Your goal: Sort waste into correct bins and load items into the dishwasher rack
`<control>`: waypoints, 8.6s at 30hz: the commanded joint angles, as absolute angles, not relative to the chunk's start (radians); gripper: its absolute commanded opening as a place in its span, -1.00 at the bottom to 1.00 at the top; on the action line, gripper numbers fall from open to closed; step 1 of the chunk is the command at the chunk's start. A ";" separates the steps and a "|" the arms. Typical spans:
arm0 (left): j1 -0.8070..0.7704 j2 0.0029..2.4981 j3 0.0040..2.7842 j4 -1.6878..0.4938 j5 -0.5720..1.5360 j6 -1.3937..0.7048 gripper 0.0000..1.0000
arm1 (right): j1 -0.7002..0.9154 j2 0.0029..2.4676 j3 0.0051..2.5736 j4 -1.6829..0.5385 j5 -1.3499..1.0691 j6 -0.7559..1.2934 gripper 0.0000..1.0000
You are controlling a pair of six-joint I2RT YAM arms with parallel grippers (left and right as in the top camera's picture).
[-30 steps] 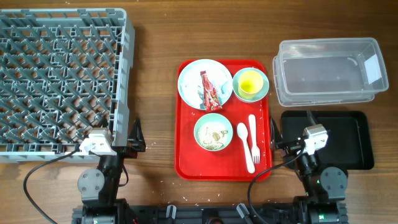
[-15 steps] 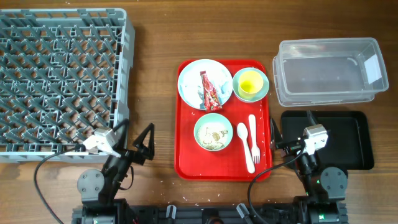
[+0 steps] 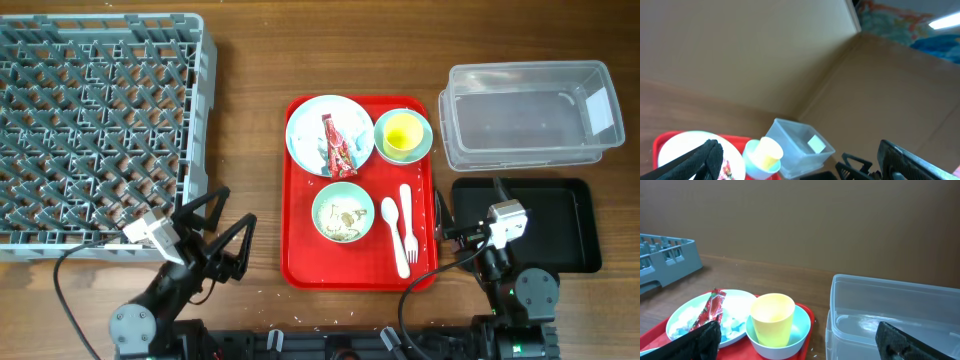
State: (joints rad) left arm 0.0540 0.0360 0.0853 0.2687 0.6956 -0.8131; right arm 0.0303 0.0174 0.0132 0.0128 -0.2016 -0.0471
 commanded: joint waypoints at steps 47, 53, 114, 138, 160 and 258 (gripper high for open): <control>0.058 0.447 0.558 -0.595 0.065 -0.370 1.00 | 0.036 0.140 0.298 0.331 -0.677 1.085 0.99; 0.058 0.447 0.558 -0.601 0.066 -0.370 1.00 | 0.036 0.512 0.709 -0.051 -0.748 0.693 0.99; 0.058 0.447 0.558 -0.601 0.066 -0.370 1.00 | 0.649 1.910 1.391 -0.567 0.157 0.601 -0.91; 0.058 0.447 0.558 -0.600 0.066 -0.370 1.00 | 0.620 1.806 1.381 -0.558 0.077 0.605 -0.91; 0.058 0.447 0.558 -0.601 0.066 -0.370 1.00 | 0.132 1.461 1.414 -0.572 -0.062 0.606 -0.91; 0.058 0.448 0.558 -0.611 0.066 -0.370 1.00 | -0.141 1.685 1.530 -0.781 0.085 0.649 0.19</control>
